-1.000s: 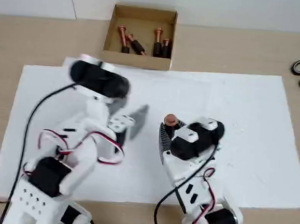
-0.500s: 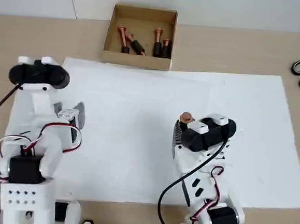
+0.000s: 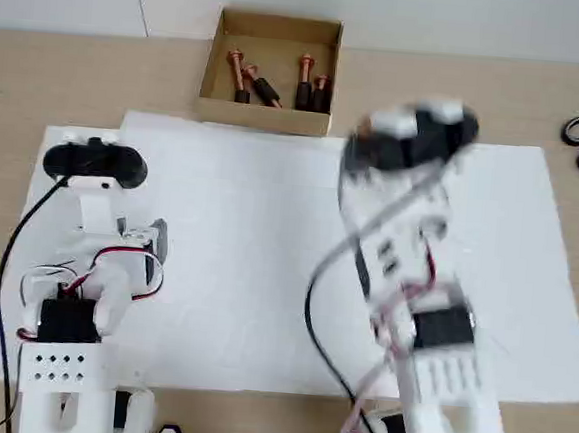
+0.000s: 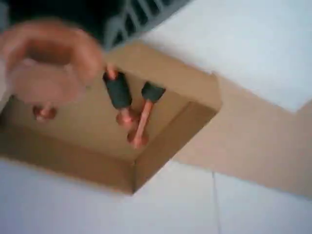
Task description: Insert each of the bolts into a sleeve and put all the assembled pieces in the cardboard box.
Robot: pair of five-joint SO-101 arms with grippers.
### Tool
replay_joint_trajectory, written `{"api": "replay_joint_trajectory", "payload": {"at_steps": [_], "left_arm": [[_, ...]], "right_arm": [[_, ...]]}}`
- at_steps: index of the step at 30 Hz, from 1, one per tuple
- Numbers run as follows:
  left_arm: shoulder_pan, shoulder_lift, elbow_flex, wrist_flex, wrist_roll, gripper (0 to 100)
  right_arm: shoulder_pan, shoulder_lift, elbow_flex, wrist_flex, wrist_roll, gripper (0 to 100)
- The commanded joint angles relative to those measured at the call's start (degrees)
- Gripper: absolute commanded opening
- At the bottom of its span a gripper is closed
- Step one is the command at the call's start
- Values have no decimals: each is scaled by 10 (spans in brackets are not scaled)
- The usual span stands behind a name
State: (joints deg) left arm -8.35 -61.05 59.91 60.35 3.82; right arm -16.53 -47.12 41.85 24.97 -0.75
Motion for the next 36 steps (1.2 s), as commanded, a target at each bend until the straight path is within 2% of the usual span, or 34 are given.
{"api": "replay_joint_trajectory", "payload": {"at_steps": [1,16,27,36], "left_arm": [[-1,-9,3,-31,-3,161],[-1,-9,6,-45,-1,160],[-1,-9,6,-44,0,160],[-1,-9,6,-44,0,160]], "right_arm": [[6,178,-162,-75,7,4],[5,765,-673,-90,4,4],[1,999,-939,-91,5,4],[-19,1135,-1093,-87,5,4]]}}
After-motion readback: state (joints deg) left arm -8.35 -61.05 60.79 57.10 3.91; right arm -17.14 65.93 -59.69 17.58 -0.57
